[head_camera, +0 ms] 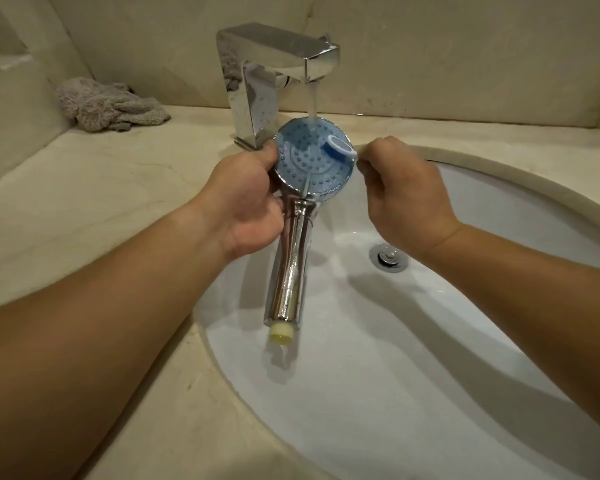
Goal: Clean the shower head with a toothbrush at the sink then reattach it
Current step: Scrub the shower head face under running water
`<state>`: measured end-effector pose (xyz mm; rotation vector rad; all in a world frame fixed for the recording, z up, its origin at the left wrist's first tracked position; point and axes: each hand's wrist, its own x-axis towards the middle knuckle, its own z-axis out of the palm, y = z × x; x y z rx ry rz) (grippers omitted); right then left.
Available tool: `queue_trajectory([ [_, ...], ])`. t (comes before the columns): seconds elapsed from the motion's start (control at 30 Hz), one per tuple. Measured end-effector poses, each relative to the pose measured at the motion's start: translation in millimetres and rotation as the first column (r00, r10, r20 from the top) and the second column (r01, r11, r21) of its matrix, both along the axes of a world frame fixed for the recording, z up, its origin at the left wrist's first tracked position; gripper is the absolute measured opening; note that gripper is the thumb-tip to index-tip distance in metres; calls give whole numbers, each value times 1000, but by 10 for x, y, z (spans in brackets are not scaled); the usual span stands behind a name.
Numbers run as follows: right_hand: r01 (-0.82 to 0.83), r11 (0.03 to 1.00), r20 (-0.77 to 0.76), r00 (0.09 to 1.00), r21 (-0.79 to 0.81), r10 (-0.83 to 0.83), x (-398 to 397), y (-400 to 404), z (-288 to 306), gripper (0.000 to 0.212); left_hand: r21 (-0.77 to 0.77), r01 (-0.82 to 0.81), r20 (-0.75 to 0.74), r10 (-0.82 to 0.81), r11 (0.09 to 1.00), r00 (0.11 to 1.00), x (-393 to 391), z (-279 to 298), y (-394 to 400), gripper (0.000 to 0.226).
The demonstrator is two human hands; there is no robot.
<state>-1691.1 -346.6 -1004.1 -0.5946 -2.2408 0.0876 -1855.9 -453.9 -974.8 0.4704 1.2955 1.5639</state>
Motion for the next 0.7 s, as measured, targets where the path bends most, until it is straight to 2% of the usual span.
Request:
queue_trajectory([
  [0.13, -157, 985, 135, 980, 74, 146, -17, -174, -81, 6, 8, -13, 1, 13, 1000, 1000, 13, 7, 0, 44],
  [0.27, -1, 1000, -16, 1000, -10, 1, 6, 9, -23, 7, 15, -16, -2, 17, 1000, 1000, -14, 2, 3, 43],
  [0.4, -144, 987, 108, 985, 67, 137, 26, -121, -83, 8, 13, -34, 14, 34, 999, 999, -11, 0, 10, 43],
  [0.53, 3, 999, -45, 999, -35, -4, 20, 21, -41, 6, 25, -34, 7, 34, 999, 999, 3, 18, -3, 41],
  [0.63, -78, 997, 42, 996, 12, 78, 30, -55, -80, 8, 15, -44, -5, 44, 999, 999, 43, 43, -20, 40],
  [0.7, -76, 997, 47, 996, 3, 76, 11, -66, -79, 8, 19, -32, -36, 33, 999, 999, 73, 68, -39, 38],
])
